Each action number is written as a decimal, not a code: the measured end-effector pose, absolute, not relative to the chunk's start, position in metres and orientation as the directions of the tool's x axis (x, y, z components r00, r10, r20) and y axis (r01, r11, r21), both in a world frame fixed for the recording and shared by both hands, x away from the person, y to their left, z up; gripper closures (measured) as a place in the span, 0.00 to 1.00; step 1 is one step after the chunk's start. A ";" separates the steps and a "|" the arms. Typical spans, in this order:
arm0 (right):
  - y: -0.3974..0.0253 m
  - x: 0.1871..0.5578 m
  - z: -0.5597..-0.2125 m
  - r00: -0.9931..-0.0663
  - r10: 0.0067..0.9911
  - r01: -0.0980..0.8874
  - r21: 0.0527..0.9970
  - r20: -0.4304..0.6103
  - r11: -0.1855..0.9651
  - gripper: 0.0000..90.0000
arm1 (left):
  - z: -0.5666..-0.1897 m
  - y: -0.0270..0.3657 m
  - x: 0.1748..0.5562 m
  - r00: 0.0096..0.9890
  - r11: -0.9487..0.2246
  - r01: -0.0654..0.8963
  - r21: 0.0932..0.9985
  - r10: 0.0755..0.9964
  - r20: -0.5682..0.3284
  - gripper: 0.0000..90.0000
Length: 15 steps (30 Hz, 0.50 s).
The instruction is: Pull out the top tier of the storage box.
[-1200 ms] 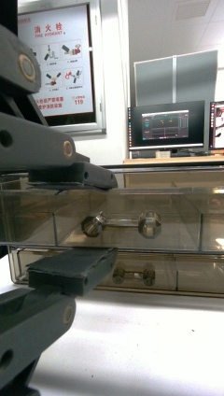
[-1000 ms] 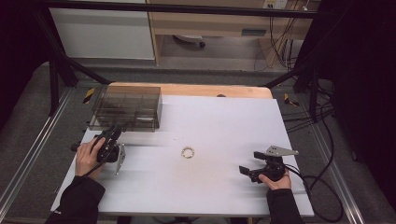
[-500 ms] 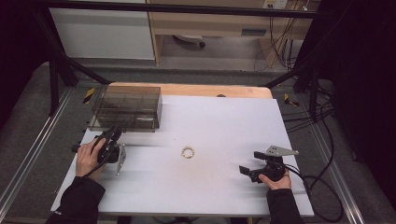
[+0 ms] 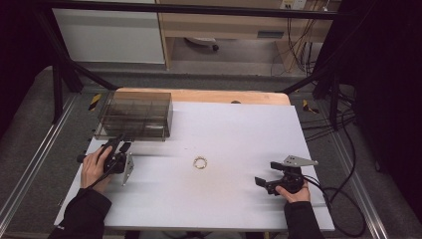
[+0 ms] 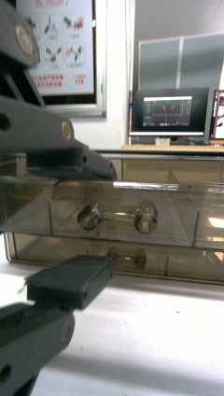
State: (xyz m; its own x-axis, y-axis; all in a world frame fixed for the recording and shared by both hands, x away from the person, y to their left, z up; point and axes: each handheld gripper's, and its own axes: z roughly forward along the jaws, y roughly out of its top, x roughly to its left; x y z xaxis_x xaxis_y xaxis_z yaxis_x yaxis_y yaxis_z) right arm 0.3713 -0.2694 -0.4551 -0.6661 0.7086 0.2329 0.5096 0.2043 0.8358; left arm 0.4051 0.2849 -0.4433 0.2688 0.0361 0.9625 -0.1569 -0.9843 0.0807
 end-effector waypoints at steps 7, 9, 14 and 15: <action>-0.270 0.371 -0.455 -0.665 0.709 0.509 0.836 0.234 0.203 0.01 | -0.435 0.284 0.406 0.323 -0.981 -0.149 0.126 0.072 0.944 0.46; -0.270 0.371 -0.455 -0.667 0.708 0.509 0.836 0.233 0.204 0.01 | -0.433 0.283 0.407 0.357 -0.977 -0.144 0.155 0.095 0.929 0.44; -0.270 0.372 -0.455 -0.667 0.708 0.508 0.837 0.231 0.205 0.01 | -0.427 0.282 0.408 0.400 -0.966 -0.124 0.228 0.161 0.902 0.37; -0.270 0.371 -0.455 -0.666 0.709 0.509 0.836 0.233 0.203 0.01 | -0.427 0.281 0.408 0.408 -0.964 -0.116 0.241 0.175 0.896 0.35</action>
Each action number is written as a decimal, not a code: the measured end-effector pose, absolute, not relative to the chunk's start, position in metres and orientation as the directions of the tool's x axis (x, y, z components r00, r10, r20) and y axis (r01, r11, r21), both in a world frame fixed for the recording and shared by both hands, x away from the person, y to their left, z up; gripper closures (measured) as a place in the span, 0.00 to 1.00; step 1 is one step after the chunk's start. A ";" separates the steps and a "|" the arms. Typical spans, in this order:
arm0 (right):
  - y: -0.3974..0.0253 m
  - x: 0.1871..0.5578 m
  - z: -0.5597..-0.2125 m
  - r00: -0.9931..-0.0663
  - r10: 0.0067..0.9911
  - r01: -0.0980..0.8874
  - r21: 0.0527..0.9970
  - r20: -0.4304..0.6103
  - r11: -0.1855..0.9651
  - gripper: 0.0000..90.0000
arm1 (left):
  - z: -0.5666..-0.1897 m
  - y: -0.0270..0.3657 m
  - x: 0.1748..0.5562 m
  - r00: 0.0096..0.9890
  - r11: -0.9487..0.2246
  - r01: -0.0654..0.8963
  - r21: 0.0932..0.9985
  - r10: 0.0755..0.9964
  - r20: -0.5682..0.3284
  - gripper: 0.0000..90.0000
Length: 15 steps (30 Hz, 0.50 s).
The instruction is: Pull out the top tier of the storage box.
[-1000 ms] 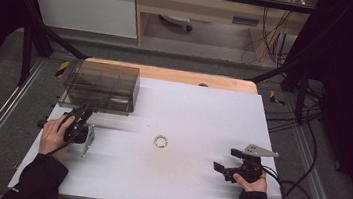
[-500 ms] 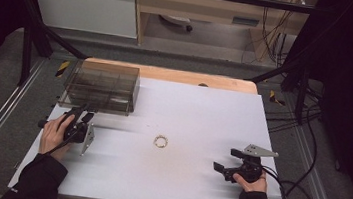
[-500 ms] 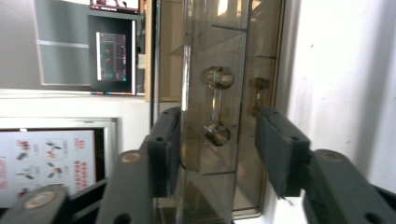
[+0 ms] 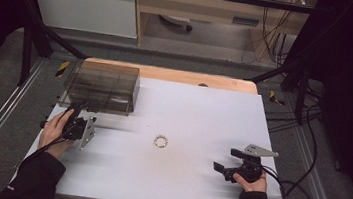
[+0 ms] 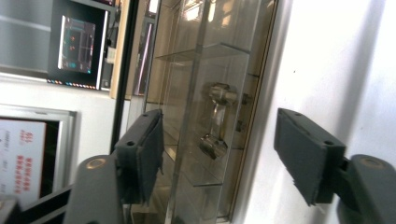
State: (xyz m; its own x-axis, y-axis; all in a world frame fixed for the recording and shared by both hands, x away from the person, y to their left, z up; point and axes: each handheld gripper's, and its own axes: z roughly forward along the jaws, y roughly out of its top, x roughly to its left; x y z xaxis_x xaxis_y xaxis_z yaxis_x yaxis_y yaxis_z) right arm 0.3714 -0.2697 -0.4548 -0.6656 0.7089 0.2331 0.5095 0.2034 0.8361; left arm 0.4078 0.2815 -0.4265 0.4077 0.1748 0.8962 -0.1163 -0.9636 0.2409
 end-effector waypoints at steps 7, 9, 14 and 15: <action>-0.270 0.371 -0.455 -0.667 0.708 0.508 0.837 0.232 0.204 0.01 | -0.423 0.282 0.408 0.466 -0.938 -0.060 0.341 0.276 0.841 0.22; -0.270 0.371 -0.455 -0.666 0.709 0.507 0.838 0.232 0.203 0.01 | -0.421 0.283 0.407 0.479 -0.925 -0.046 0.376 0.310 0.821 0.20; -0.270 0.371 -0.455 -0.667 0.708 0.509 0.836 0.233 0.204 0.01 | -0.416 0.284 0.403 0.504 -0.895 -0.018 0.446 0.377 0.777 0.17; -0.270 0.371 -0.455 -0.667 0.708 0.509 0.836 0.233 0.204 0.01 | -0.416 0.284 0.403 0.509 -0.889 -0.016 0.459 0.387 0.768 0.15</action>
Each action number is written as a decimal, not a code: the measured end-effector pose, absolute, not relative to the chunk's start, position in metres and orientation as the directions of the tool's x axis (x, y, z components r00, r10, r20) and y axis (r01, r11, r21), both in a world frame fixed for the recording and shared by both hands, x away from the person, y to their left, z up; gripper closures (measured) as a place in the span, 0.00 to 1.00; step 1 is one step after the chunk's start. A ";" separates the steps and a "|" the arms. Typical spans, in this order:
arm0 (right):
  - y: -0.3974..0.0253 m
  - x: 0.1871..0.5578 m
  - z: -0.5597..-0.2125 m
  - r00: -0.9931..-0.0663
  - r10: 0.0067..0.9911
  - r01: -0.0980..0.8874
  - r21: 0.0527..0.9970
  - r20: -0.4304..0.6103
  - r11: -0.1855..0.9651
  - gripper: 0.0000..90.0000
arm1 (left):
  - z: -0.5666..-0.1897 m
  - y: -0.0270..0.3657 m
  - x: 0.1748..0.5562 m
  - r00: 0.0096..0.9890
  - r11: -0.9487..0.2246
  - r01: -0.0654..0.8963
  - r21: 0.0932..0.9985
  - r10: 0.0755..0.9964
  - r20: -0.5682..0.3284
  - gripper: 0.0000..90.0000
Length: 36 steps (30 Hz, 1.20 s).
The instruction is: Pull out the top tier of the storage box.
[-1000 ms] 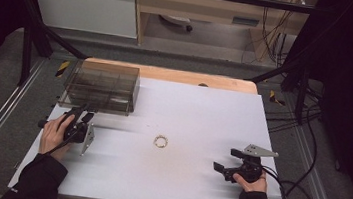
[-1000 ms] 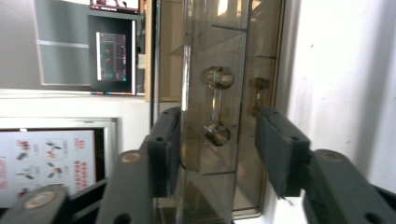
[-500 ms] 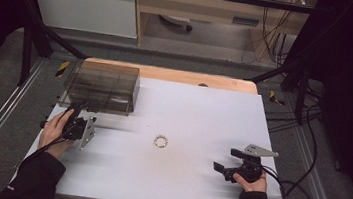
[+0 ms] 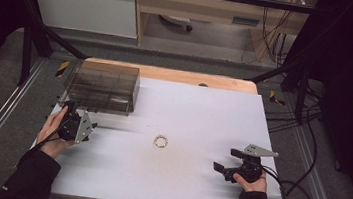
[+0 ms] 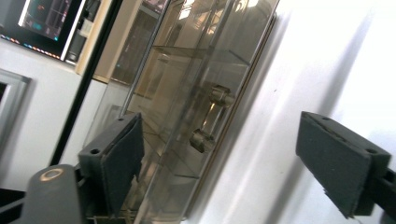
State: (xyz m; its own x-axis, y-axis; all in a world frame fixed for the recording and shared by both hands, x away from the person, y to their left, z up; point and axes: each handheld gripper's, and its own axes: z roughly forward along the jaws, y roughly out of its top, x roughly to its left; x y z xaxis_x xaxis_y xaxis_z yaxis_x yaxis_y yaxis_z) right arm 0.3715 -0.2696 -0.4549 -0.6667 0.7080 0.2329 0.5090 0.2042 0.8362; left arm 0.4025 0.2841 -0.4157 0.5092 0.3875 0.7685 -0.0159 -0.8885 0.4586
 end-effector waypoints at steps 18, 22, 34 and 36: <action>-0.270 0.371 -0.455 -0.666 0.708 0.512 0.834 0.235 0.205 0.01 | -0.411 0.278 0.385 0.582 -0.808 0.108 0.579 0.523 0.623 0.09; -0.270 0.371 -0.455 -0.666 0.708 0.511 0.835 0.234 0.205 0.01 | -0.412 0.278 0.382 0.597 -0.779 0.138 0.612 0.559 0.576 0.09; -0.269 0.371 -0.455 -0.665 0.709 0.514 0.833 0.235 0.207 0.01 | -0.420 0.273 0.373 0.625 -0.692 0.192 0.696 0.633 0.456 0.09; -0.269 0.371 -0.455 -0.666 0.708 0.513 0.833 0.234 0.207 0.01 | -0.422 0.272 0.371 0.632 -0.672 0.206 0.711 0.646 0.428 0.09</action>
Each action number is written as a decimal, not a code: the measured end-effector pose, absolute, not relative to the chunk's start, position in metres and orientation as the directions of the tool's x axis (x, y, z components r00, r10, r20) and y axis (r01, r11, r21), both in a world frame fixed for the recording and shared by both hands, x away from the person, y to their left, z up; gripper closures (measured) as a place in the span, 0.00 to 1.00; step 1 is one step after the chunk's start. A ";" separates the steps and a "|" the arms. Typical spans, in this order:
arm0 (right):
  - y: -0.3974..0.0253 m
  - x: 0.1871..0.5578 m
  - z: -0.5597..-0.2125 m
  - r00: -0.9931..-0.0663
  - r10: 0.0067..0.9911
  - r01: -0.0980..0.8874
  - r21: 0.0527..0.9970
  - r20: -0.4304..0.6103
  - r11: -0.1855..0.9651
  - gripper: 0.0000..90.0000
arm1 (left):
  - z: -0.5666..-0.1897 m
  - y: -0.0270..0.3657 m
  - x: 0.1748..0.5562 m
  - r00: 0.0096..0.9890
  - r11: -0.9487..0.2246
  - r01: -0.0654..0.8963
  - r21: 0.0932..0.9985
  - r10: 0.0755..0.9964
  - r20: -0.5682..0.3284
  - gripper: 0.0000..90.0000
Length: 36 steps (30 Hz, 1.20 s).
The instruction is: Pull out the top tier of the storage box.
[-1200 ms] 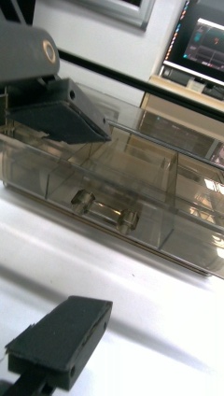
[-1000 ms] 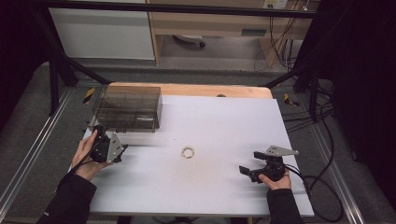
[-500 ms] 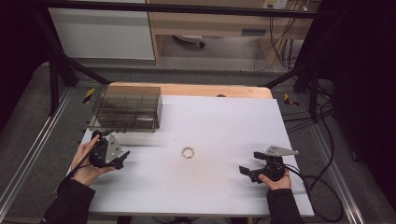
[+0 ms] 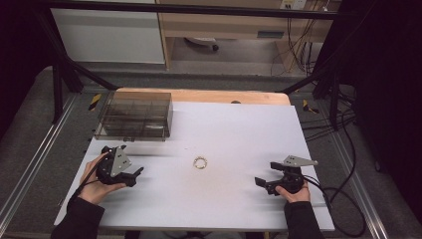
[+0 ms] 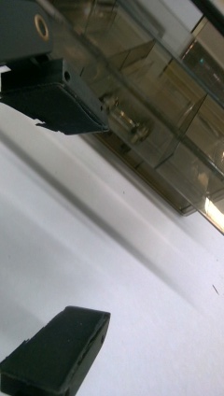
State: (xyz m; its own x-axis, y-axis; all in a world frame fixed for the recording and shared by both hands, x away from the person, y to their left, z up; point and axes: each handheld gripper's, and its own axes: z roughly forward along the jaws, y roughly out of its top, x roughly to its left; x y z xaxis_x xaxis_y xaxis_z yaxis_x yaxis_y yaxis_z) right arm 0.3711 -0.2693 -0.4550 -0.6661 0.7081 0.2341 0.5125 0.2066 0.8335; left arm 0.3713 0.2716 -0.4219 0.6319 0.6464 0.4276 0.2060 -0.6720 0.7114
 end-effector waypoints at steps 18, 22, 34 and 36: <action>-0.269 0.372 -0.456 -0.666 0.710 0.513 0.831 0.228 0.214 0.01 | -0.435 0.262 0.364 0.683 -0.570 0.275 0.774 0.682 0.259 0.09; -0.268 0.371 -0.456 -0.665 0.711 0.513 0.832 0.229 0.212 0.01 | -0.436 0.259 0.364 0.691 -0.560 0.287 0.777 0.683 0.237 0.09; -0.268 0.372 -0.456 -0.665 0.711 0.514 0.830 0.229 0.214 0.01 | -0.438 0.255 0.361 0.704 -0.522 0.319 0.791 0.689 0.171 0.09; -0.268 0.372 -0.456 -0.666 0.710 0.514 0.831 0.229 0.214 0.01 | -0.437 0.254 0.360 0.706 -0.511 0.326 0.796 0.691 0.155 0.10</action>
